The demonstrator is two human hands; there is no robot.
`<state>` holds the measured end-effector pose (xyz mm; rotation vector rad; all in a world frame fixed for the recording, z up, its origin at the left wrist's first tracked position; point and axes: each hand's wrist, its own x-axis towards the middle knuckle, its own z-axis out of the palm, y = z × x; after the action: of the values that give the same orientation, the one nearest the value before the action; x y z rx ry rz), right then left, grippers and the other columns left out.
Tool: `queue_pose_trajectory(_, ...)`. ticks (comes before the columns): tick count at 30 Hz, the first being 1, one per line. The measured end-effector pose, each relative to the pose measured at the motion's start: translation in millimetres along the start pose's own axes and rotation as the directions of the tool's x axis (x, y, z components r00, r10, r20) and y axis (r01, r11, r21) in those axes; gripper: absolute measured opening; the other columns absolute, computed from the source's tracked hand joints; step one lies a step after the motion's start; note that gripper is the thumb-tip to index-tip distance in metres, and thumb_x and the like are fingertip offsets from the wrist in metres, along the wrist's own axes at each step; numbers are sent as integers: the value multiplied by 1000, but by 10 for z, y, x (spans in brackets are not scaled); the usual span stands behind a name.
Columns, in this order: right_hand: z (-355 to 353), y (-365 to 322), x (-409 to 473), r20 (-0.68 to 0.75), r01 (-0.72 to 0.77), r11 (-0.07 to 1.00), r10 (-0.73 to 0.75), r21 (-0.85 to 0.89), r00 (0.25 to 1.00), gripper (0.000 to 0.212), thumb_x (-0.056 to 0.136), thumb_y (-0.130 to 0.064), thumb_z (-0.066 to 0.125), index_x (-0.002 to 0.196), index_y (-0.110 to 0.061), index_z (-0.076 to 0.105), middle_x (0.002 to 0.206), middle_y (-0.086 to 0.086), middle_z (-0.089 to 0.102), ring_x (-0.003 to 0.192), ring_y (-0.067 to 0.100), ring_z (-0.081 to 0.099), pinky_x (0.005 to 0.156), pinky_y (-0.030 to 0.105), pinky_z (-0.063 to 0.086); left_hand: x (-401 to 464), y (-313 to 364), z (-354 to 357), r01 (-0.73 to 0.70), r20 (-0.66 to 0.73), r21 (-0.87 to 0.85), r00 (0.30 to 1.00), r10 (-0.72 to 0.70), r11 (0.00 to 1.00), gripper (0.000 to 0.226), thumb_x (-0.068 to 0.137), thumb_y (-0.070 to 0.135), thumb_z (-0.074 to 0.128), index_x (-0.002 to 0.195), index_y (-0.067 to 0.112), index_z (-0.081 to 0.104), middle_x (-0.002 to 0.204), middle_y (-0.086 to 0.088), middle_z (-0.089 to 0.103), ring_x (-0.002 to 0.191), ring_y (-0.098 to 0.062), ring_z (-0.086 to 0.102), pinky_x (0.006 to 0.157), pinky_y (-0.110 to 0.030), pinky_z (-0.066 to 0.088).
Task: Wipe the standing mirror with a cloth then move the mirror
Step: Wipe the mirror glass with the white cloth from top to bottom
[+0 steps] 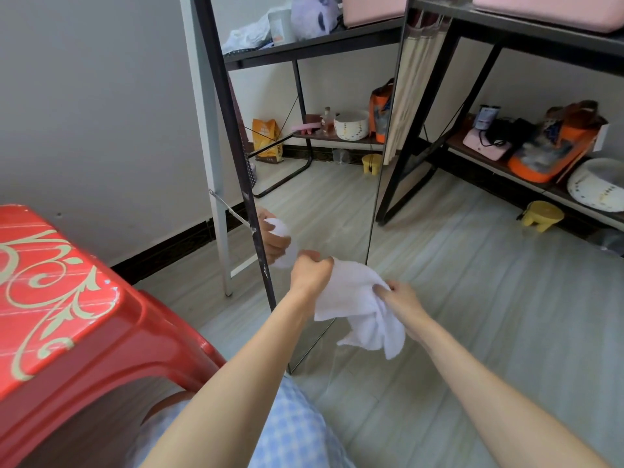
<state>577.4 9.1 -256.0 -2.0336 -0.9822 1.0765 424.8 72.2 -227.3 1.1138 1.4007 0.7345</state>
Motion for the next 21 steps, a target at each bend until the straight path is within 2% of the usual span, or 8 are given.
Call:
queue_pose_trajectory(3, -77, 0, 40, -157, -79, 997, 80, 14, 984, 17, 89, -19, 49, 80, -5, 51, 77, 12, 49, 67, 23, 46, 59, 28, 34, -10, -183, 53, 25, 72, 70, 997, -30, 997, 39, 87, 19, 56, 123, 3, 50, 121, -11, 56, 110, -26, 54, 89, -31, 42)
queue_pose_trajectory(5, -102, -32, 14, -96, -94, 990, 84, -102, 992, 19, 92, -19, 47, 89, -4, 57, 84, 11, 57, 77, 27, 56, 67, 29, 42, -40, -261, 62, 15, 125, 73, 992, -24, 997, 37, 87, 18, 58, 123, 8, 53, 126, -8, 55, 108, -20, 53, 89, -27, 41)
queue_pose_trajectory(8, -123, -163, -90, 100, -12, 969, 38, -248, 994, 17, 92, -9, 41, 80, -12, 53, 76, 3, 54, 66, 14, 51, 54, 21, 36, -85, -342, 36, -72, 258, 86, 965, 48, 994, 50, 87, 17, 62, 133, 15, 43, 139, -3, 44, 121, -16, 44, 95, -24, 37)
queue_pose_trajectory(10, -140, -233, -114, 219, 13, 984, 27, -177, 975, 16, 91, -7, 43, 85, -7, 58, 80, 7, 59, 68, 15, 55, 57, 22, 41, -158, -364, 9, -139, 407, 84, 908, 94, 987, 69, 85, 17, 66, 143, 20, 28, 144, 2, 33, 122, -10, 36, 94, -22, 34)
queue_pose_trajectory(13, -154, -285, -101, 261, 26, 999, -37, 47, 965, 25, 93, -11, 49, 107, 7, 58, 99, 21, 66, 88, 25, 61, 82, 38, 48, -208, -407, -2, -158, 535, 78, 840, 92, 984, 91, 79, 24, 73, 148, 26, 13, 144, 8, 27, 128, -9, 31, 95, -24, 36)
queue_pose_trajectory(16, -108, -297, -67, 132, 48, 980, -74, 193, 989, 27, 90, -14, 57, 102, 10, 60, 103, 30, 65, 88, 28, 60, 80, 40, 48, -220, -416, 19, -167, 477, 94, 873, 103, 982, 66, 83, 18, 68, 139, 18, 32, 129, 3, 47, 111, -12, 51, 83, -23, 46)
queue_pose_trajectory(19, -37, -247, -41, -14, 72, 969, -71, 235, 997, 17, 87, -22, 62, 91, -6, 61, 90, 12, 63, 81, 22, 58, 68, 26, 44, -223, -412, 21, -151, 416, 85, 903, 103, 985, 31, 86, 15, 62, 115, 11, 52, 106, -4, 62, 86, -12, 60, 68, -21, 49)
queue_pose_trajectory(21, 9, -192, -52, 47, 24, 945, -42, 326, 998, 23, 87, -28, 61, 103, -13, 55, 99, 7, 61, 85, 20, 59, 73, 27, 48, -232, -410, -1, -130, 437, 49, 894, 96, 990, 22, 88, 17, 60, 108, 13, 52, 99, -1, 63, 83, -12, 61, 65, -20, 46)
